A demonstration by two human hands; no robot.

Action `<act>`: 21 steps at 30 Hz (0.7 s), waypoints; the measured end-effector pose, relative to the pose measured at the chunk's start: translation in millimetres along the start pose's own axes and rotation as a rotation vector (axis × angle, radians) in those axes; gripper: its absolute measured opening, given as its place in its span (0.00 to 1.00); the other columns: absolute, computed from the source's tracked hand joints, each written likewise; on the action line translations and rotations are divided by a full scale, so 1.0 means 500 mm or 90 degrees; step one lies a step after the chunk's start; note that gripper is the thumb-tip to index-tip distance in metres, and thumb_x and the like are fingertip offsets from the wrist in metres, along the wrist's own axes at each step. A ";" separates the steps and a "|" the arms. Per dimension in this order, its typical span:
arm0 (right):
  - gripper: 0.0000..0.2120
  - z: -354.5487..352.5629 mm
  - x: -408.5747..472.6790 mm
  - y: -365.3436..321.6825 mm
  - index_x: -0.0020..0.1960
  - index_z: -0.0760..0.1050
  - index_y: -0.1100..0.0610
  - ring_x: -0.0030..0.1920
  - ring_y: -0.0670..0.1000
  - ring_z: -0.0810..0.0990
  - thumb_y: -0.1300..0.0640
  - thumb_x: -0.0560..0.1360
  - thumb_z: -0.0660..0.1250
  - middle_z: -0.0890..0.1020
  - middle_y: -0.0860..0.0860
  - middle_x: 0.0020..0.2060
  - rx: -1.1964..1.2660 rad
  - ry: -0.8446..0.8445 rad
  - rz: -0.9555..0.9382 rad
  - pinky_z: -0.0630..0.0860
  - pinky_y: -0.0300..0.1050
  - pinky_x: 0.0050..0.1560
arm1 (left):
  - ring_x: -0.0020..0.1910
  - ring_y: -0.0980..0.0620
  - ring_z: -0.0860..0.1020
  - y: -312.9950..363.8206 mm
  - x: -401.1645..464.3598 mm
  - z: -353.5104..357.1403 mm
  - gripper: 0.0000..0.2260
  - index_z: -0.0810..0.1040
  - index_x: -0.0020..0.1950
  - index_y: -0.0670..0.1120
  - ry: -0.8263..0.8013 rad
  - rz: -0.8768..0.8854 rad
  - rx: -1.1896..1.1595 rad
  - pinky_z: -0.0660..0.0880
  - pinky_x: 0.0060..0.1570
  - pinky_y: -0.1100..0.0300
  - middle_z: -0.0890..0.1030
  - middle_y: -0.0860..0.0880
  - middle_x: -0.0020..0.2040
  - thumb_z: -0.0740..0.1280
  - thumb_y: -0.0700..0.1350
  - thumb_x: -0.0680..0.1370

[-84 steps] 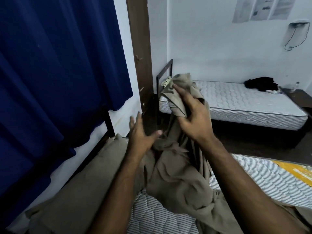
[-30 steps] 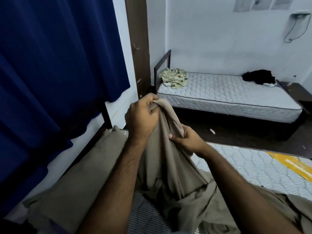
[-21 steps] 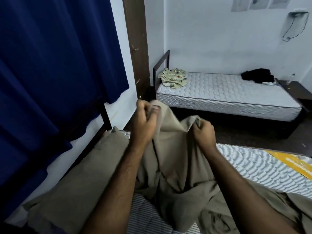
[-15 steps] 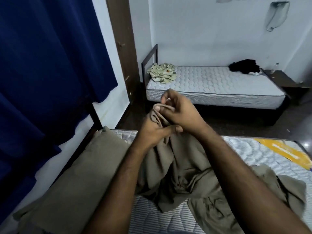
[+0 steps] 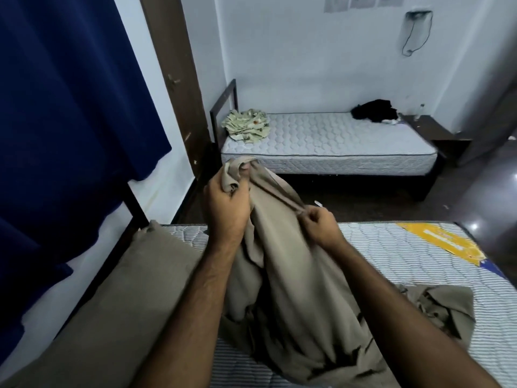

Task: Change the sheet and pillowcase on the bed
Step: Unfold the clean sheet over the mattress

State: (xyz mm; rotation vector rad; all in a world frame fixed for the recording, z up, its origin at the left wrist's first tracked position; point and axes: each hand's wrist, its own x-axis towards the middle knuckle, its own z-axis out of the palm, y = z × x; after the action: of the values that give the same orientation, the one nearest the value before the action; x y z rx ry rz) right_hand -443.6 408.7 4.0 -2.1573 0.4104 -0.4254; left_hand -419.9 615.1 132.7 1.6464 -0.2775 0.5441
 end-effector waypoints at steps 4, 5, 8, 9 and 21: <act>0.19 -0.080 -0.031 -0.178 0.31 0.66 0.53 0.30 0.38 0.66 0.50 0.80 0.62 0.70 0.41 0.25 0.139 0.153 -0.169 0.66 0.44 0.33 | 0.39 0.66 0.79 -0.027 -0.001 0.016 0.14 0.81 0.47 0.47 -0.185 -0.070 -0.075 0.74 0.44 0.67 0.82 0.57 0.38 0.76 0.57 0.72; 0.19 -0.098 -0.051 -0.239 0.31 0.64 0.50 0.29 0.38 0.66 0.53 0.80 0.62 0.70 0.41 0.25 0.113 0.128 -0.269 0.65 0.42 0.33 | 0.43 0.64 0.80 -0.027 -0.009 0.023 0.20 0.81 0.52 0.43 -0.243 -0.083 -0.105 0.75 0.48 0.67 0.84 0.54 0.44 0.78 0.56 0.70; 0.16 -0.118 -0.081 -0.355 0.34 0.66 0.48 0.30 0.41 0.70 0.53 0.80 0.64 0.72 0.44 0.26 0.014 0.014 -0.419 0.67 0.44 0.32 | 0.54 0.58 0.81 -0.027 -0.023 0.040 0.33 0.74 0.61 0.36 -0.361 -0.053 -0.170 0.76 0.56 0.62 0.84 0.53 0.53 0.76 0.60 0.71; 0.15 -0.121 -0.077 -0.360 0.35 0.68 0.49 0.31 0.42 0.71 0.55 0.80 0.64 0.72 0.44 0.27 0.058 -0.018 -0.415 0.67 0.44 0.32 | 0.55 0.56 0.81 -0.026 -0.018 0.036 0.31 0.75 0.61 0.36 -0.397 -0.047 -0.169 0.77 0.57 0.60 0.85 0.53 0.53 0.78 0.56 0.70; 0.11 -0.146 -0.040 -0.260 0.55 0.78 0.66 0.46 0.46 0.79 0.71 0.74 0.72 0.82 0.52 0.45 0.320 -0.239 -0.239 0.75 0.37 0.49 | 0.43 0.48 0.85 -0.038 0.047 -0.021 0.20 0.85 0.46 0.46 -0.332 -0.009 0.095 0.80 0.45 0.44 0.86 0.48 0.40 0.72 0.60 0.64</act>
State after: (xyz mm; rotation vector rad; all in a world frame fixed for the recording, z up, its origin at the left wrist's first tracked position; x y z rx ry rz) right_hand -476.0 439.5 148.0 -1.7579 -0.2928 -0.2784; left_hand -392.3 631.3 128.7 1.9180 -0.6189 0.1153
